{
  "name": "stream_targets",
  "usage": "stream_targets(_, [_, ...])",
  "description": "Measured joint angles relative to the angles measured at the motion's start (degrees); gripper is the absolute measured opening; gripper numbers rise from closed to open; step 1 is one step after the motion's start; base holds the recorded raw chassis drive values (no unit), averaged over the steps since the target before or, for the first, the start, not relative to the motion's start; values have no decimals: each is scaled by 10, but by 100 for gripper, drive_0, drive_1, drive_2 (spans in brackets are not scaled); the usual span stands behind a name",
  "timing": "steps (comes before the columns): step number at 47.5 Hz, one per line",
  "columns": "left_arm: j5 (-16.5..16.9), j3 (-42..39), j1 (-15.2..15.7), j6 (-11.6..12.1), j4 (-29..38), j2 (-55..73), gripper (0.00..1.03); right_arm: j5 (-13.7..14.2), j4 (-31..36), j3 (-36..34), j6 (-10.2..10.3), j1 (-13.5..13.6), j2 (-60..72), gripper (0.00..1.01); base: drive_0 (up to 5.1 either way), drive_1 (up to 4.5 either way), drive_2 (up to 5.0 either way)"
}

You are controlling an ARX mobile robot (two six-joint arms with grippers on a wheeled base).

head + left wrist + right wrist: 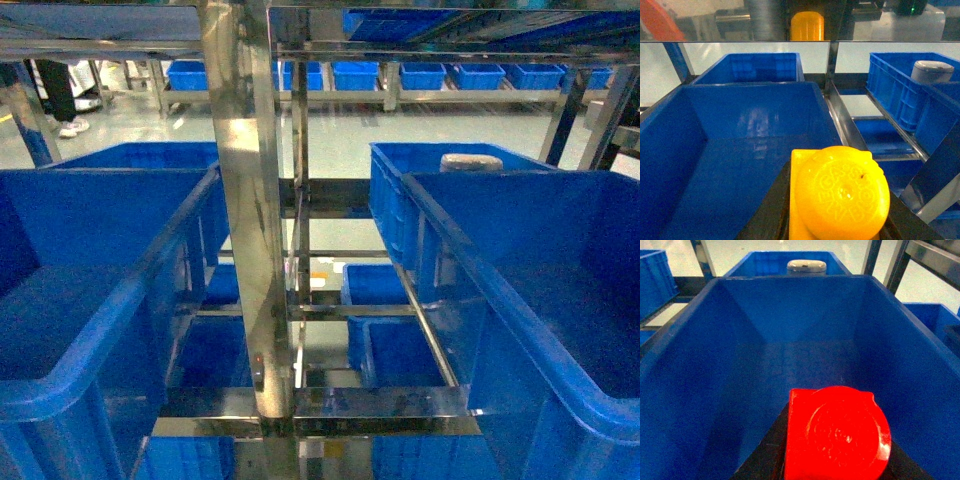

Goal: Sort and place red and yellow blocks in left bins

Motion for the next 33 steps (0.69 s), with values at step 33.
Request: stream_targets(33, [0,0,0,0,0,0,26,43,-205,315,-1,20,267,27,0,0,0])
